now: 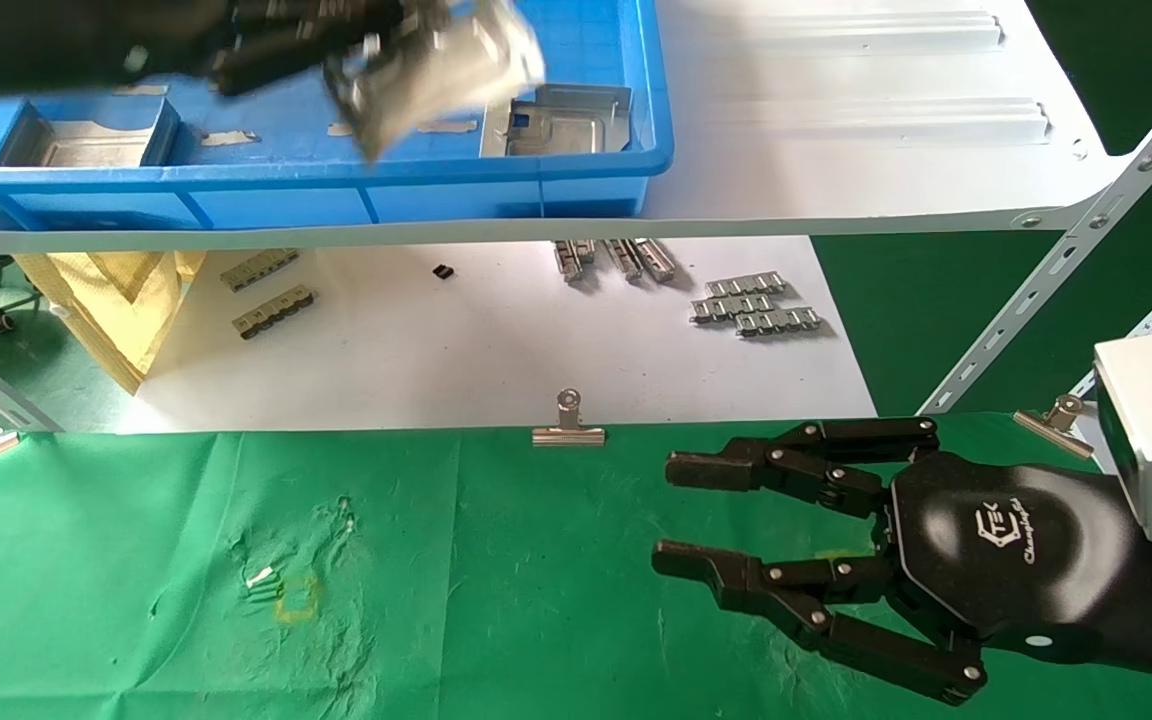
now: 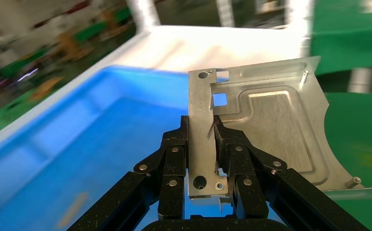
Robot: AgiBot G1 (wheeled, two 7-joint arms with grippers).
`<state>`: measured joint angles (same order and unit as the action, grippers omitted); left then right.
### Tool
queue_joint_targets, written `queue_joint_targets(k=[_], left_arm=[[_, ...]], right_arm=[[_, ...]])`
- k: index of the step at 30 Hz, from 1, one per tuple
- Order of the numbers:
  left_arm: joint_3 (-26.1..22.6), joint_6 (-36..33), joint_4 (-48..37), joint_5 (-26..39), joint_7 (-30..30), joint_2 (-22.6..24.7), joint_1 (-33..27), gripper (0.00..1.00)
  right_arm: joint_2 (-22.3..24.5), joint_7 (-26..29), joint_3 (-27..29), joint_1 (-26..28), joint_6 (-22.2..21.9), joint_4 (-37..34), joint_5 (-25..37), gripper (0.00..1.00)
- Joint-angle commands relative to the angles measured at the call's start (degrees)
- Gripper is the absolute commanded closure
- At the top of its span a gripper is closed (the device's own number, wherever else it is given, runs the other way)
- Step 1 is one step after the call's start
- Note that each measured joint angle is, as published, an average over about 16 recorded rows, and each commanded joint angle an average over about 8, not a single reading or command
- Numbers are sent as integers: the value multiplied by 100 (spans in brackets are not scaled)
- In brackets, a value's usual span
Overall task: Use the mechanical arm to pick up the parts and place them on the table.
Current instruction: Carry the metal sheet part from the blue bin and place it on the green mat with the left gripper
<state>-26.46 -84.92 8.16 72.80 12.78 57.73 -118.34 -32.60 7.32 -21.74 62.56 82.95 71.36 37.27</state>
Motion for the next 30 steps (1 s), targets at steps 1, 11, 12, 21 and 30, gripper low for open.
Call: queue_joint_targets(k=[1, 11, 12, 21, 30], left_arm=[[43, -527, -15, -70, 208, -123, 60, 100], [-445, -747, 1517, -895, 771, -969, 959, 100], [-546, -746, 1736, -1041, 803, -1091, 1072, 100], [-1728, -690, 2877, -1795, 1301, -1967, 1816, 100], [-2785, -608, 2294, -1394, 2167, -1865, 2050, 100]], right_arm=[[0, 0, 0, 0, 0, 0, 0, 0], [0, 0, 0, 0, 0, 0, 0, 0], [0, 0, 0, 0, 0, 0, 0, 0], [0, 0, 0, 0, 0, 0, 0, 0], [0, 0, -1, 0, 0, 0, 0, 0]])
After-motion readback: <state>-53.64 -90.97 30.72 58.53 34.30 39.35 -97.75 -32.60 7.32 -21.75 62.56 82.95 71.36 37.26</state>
